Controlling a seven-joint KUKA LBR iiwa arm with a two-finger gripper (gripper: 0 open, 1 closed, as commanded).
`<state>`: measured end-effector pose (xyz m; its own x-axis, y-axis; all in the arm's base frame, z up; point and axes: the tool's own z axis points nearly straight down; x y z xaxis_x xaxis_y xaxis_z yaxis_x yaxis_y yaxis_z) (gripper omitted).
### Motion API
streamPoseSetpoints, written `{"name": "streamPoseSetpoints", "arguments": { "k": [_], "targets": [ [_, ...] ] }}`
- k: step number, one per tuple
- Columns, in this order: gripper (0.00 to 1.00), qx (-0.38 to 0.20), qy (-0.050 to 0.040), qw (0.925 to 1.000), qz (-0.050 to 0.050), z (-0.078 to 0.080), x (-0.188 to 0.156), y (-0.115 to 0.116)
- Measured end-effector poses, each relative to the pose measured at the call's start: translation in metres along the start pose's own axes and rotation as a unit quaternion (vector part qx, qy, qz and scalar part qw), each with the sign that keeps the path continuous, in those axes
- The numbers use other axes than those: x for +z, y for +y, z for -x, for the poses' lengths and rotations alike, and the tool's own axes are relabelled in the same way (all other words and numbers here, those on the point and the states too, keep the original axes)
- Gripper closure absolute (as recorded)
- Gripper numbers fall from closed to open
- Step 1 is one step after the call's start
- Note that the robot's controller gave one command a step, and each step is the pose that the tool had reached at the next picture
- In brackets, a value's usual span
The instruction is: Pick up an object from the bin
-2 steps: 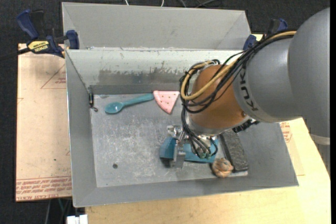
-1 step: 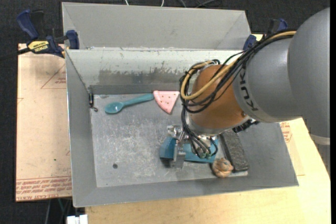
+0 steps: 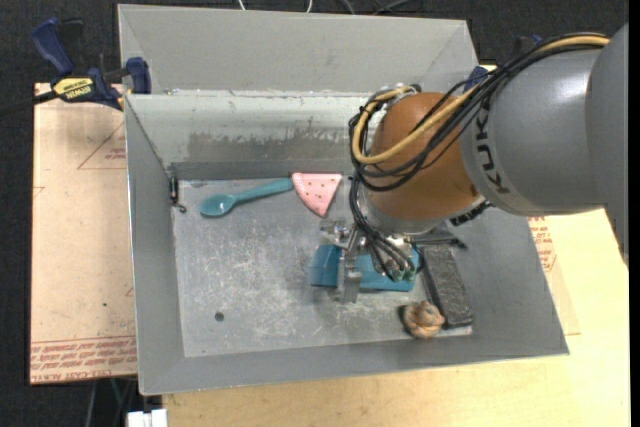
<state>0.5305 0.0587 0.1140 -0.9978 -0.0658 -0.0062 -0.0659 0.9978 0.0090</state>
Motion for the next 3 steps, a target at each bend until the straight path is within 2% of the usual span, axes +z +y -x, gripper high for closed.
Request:
{"name": "streamPoseSetpoints", "arguments": {
  "k": [1, 2, 3],
  "targets": [
    [1.0, -0.13, -0.0034, 0.9915, 0.0, 0.061, 0.02, -0.016],
    [1.0, -0.081, -0.0022, 0.9967, 0.001, 0.076, 0.039, -0.021],
    [1.0, 0.013, 0.0034, 0.9999, 0.001, 0.072, -0.016, -0.023]
  ]
}}
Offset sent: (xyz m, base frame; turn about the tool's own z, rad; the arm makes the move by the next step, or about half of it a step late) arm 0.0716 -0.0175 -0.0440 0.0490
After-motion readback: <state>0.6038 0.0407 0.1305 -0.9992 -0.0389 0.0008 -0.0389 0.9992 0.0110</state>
